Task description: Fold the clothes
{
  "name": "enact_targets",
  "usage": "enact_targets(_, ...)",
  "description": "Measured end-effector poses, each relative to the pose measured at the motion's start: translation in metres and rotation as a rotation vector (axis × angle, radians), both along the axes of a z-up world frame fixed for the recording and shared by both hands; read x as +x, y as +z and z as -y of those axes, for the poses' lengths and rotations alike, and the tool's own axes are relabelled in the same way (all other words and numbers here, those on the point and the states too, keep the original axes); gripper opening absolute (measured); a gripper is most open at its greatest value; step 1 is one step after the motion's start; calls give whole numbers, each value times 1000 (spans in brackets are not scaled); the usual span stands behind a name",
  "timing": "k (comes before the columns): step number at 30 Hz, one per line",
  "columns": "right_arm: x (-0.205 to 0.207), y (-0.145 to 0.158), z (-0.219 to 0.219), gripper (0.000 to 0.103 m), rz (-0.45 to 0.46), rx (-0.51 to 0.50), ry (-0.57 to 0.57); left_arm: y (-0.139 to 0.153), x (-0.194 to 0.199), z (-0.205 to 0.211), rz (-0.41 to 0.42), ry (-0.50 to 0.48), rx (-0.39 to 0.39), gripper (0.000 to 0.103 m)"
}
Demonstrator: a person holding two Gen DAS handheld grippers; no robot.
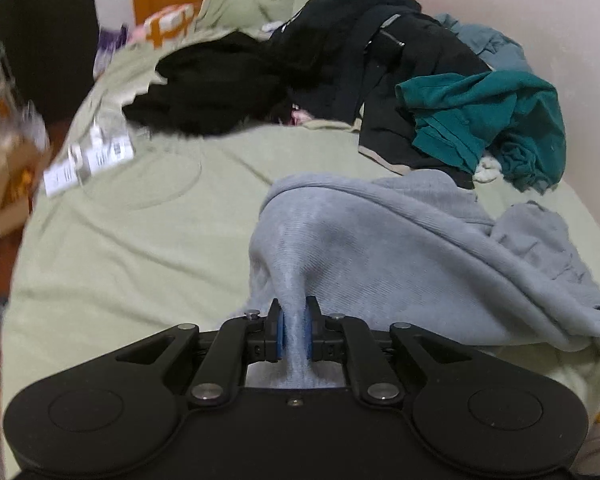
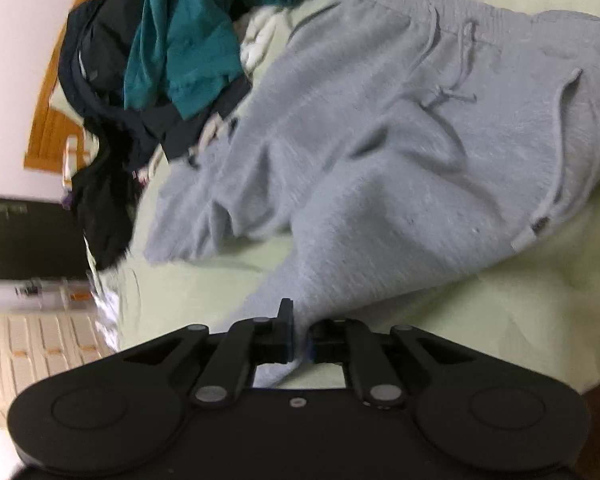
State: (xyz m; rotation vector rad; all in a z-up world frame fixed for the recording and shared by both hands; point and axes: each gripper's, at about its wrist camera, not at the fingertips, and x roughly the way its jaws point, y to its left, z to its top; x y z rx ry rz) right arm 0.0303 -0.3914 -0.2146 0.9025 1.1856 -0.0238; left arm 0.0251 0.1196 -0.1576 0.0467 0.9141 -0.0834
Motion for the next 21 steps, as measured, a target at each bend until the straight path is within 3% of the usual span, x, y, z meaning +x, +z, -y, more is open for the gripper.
enact_targets(4,-20,-31,1,5,-94,-22,-20,-30,-9,-13,-86,77,57,17)
enact_targets(8,-39,-63,-5,5,-184,-56,-4,-54,-25,-40,-207,191,5,23)
enact_targets(13,-42,-77,-8,5,-211,-99,46,-69,-24,-52,-255,306,-144,49)
enact_targets(15,-39,-78,-11,5,-211,-115,77,-75,-16,-48,-254,340,-209,52)
enact_targets(21,-34,-84,-17,6,-215,-134,116,-89,31,-1,-264,319,-319,60)
